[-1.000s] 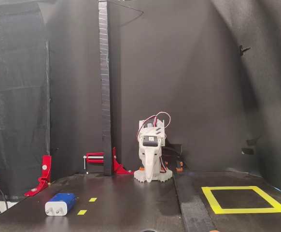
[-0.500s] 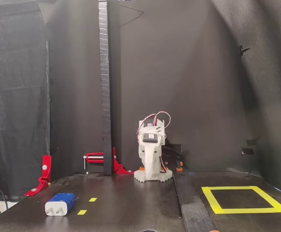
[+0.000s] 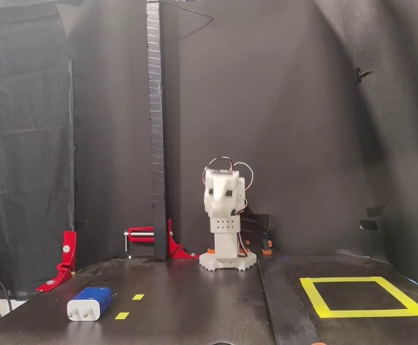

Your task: Grasp the block and place it in the designated area.

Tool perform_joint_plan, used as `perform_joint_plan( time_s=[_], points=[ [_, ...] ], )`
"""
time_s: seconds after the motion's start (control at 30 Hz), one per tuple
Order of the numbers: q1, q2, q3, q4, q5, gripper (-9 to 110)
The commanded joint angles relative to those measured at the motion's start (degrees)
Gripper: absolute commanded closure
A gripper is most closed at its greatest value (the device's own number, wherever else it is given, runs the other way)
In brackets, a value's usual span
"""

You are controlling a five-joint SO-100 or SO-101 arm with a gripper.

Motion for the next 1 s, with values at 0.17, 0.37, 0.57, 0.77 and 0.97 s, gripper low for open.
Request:
perform_joint_plan(
  time_s=[0.17, 0.37, 0.57, 0.77, 0.97],
  points=[
    [0.1, 0.4, 0.4, -1.5, -0.4, 101],
    [0.9, 0.4, 0.4, -1.2, -0.7, 101],
    [8.0, 0.4, 0.4, -1.0, -0.8, 101],
    [18.5, 0.4, 0.4, 1.8, -0.8, 101],
    [28.7, 0.4, 0.4, 4.5, -0.8, 101]
  ],
)
